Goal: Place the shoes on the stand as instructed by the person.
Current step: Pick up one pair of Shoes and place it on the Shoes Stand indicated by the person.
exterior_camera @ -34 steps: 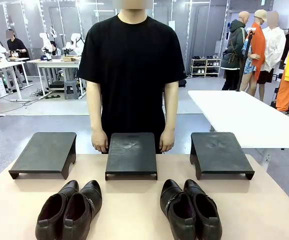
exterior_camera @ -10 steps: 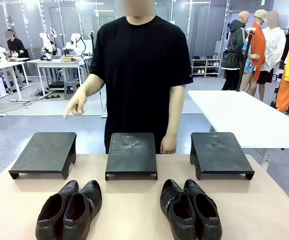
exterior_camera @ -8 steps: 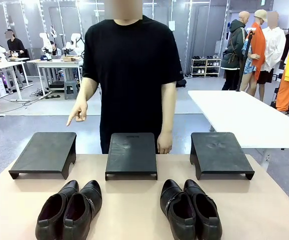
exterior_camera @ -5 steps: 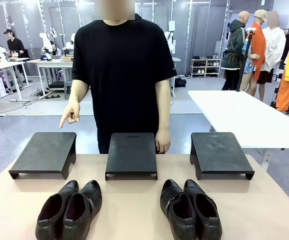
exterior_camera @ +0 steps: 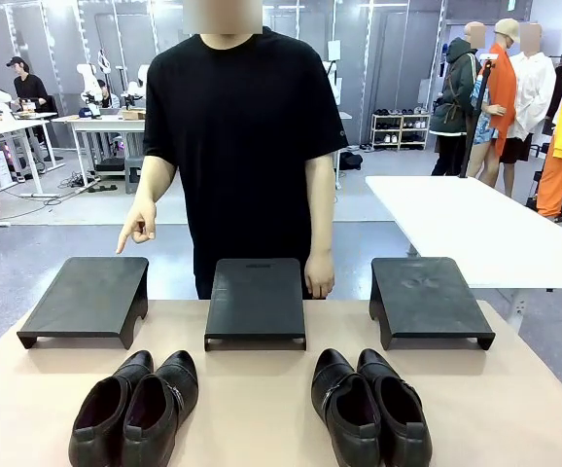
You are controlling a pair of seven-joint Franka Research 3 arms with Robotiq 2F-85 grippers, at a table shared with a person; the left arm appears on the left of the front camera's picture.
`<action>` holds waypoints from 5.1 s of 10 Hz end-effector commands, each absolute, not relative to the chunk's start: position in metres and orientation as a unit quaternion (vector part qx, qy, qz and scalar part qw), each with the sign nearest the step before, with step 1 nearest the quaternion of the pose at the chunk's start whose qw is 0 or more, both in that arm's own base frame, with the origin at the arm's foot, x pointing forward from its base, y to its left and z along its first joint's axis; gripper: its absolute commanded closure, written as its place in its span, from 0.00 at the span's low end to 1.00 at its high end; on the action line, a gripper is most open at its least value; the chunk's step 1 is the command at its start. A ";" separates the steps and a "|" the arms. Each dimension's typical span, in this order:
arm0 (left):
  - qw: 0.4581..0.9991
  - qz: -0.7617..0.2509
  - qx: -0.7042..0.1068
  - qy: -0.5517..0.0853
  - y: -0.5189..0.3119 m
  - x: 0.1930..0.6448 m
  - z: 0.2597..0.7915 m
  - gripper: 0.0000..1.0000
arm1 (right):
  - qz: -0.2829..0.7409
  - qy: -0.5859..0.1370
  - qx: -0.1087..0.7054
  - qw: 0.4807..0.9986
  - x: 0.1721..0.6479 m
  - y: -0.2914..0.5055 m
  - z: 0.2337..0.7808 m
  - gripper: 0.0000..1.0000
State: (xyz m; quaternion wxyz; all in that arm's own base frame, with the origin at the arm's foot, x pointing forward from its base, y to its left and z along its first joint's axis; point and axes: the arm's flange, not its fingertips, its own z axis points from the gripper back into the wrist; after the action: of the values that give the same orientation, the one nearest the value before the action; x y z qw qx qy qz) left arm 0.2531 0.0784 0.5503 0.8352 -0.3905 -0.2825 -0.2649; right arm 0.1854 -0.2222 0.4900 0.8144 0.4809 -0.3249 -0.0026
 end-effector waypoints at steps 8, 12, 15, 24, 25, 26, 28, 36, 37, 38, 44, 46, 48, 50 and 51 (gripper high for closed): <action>0.956 -0.246 -0.142 -0.070 -0.157 0.296 0.502 0.00 | 0.005 -0.334 0.481 0.810 0.186 -0.222 0.490 0.00; 0.974 -0.182 -0.090 -0.097 -0.168 0.312 0.440 0.00 | 0.005 -0.334 0.481 0.810 0.186 -0.222 0.490 0.00; 0.983 -0.134 -0.056 -0.110 -0.174 0.323 0.407 0.00 | 0.005 -0.334 0.481 0.810 0.186 -0.222 0.490 0.00; 0.991 -0.091 -0.039 -0.089 -0.182 0.321 0.339 0.00 | 0.005 -0.334 0.481 0.810 0.186 -0.222 0.490 0.00; 0.992 -0.087 -0.033 -0.081 -0.184 0.318 0.335 0.00 | 0.005 -0.334 0.481 0.810 0.186 -0.222 0.490 0.00; 0.994 -0.082 -0.027 -0.070 -0.183 0.316 0.330 0.00 | 0.005 -0.334 0.481 0.810 0.186 -0.222 0.490 0.00; 0.994 -0.084 -0.031 -0.066 -0.184 0.312 0.326 0.42 | 0.005 -0.334 0.481 0.810 0.186 -0.222 0.490 0.00; 0.996 -0.071 -0.017 -0.050 -0.181 0.308 0.326 1.00 | 0.005 -0.334 0.481 0.810 0.186 -0.222 0.490 0.00; 0.996 -0.071 -0.014 -0.059 -0.181 0.309 0.337 1.00 | 0.005 -0.334 0.481 0.810 0.186 -0.222 0.490 0.00; 0.995 -0.075 -0.016 -0.065 -0.179 0.308 0.353 1.00 | 0.005 -0.334 0.481 0.810 0.186 -0.222 0.490 0.00; 0.983 -0.071 -0.012 -0.170 -0.130 0.314 0.499 1.00 | 0.005 -0.334 0.481 0.810 0.186 -0.222 0.490 0.00; 0.980 -0.063 -0.016 -0.186 -0.095 0.326 0.516 1.00 | 0.005 -0.334 0.481 0.810 0.186 -0.222 0.490 0.00; 0.977 -0.059 -0.015 -0.203 -0.067 0.334 0.526 1.00 | 0.005 -0.334 0.481 0.810 0.186 -0.222 0.490 0.00; 0.982 -0.051 -0.019 -0.182 -0.069 0.327 0.516 1.00 | 0.005 -0.334 0.481 0.810 0.186 -0.222 0.490 0.00; 0.982 -0.051 -0.019 -0.182 -0.069 0.327 0.516 1.00 | 0.005 -0.334 0.481 0.810 0.186 -0.222 0.490 0.00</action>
State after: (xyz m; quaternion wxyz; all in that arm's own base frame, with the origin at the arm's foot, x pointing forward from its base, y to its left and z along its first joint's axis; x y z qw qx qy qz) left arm 0.3274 -0.0611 0.5110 0.9823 -0.0197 -0.1765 -0.0591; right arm 0.1862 -0.2218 0.4887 0.8144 0.4818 -0.3233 -0.0011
